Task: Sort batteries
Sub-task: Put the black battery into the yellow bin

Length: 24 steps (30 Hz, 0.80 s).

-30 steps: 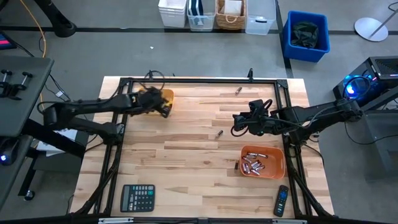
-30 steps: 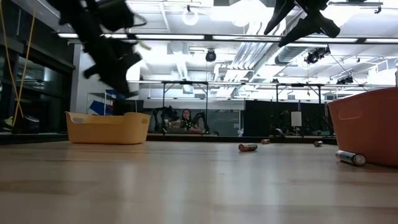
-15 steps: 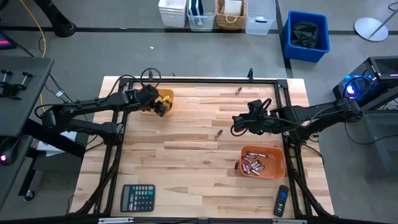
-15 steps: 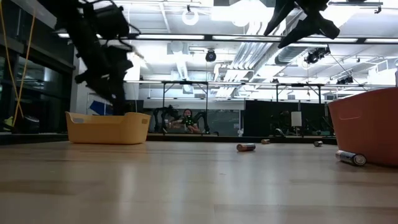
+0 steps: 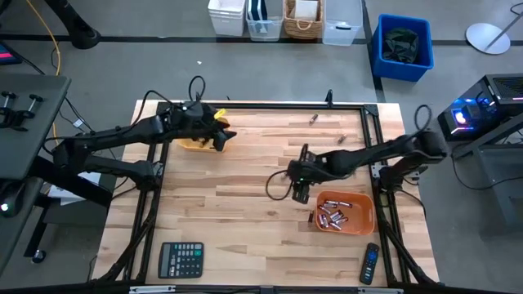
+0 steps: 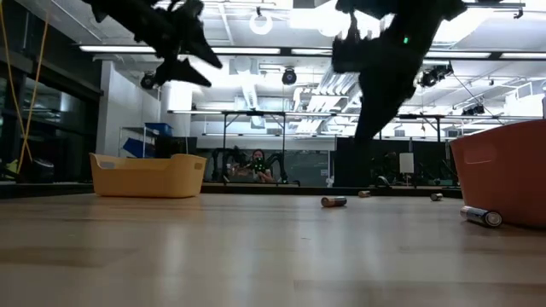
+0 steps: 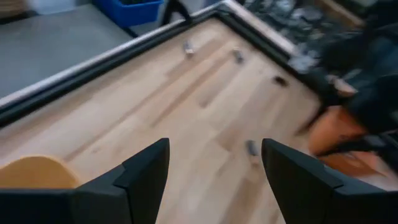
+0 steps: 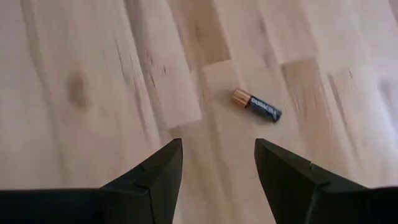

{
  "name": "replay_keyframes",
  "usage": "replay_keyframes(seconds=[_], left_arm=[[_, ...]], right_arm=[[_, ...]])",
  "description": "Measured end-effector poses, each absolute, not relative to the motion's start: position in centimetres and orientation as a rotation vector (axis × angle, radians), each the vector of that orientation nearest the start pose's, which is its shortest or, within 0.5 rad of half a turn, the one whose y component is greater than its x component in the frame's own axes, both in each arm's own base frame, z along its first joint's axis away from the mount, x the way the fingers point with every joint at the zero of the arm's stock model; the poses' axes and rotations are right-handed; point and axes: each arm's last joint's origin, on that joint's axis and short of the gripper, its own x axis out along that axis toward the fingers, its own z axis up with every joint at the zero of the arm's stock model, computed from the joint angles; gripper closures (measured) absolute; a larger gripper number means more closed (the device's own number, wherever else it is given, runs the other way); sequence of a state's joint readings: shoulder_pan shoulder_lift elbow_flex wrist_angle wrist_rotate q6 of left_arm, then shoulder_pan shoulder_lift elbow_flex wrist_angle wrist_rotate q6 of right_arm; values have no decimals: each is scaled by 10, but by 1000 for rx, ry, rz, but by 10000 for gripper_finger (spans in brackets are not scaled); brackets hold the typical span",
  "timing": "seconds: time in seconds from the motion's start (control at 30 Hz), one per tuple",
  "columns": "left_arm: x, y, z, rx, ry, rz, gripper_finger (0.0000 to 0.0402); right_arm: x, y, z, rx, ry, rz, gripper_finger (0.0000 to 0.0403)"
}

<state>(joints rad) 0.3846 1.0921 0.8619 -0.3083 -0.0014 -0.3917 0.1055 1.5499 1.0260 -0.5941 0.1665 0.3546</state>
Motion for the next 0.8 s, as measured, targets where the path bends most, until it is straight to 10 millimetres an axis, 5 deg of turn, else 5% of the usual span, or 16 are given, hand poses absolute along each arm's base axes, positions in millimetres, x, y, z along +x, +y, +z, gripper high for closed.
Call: replay_keyframes(seconds=[0.33, 0.8], left_arm=[[202, 61, 316, -499, 330, 353, 154], [152, 51, 365, -471, -13, 320, 154]], right_arm=[[332, 4, 172, -296, 1250, -10, 209], [343, -31, 153, -234, 1302, 74, 218]])
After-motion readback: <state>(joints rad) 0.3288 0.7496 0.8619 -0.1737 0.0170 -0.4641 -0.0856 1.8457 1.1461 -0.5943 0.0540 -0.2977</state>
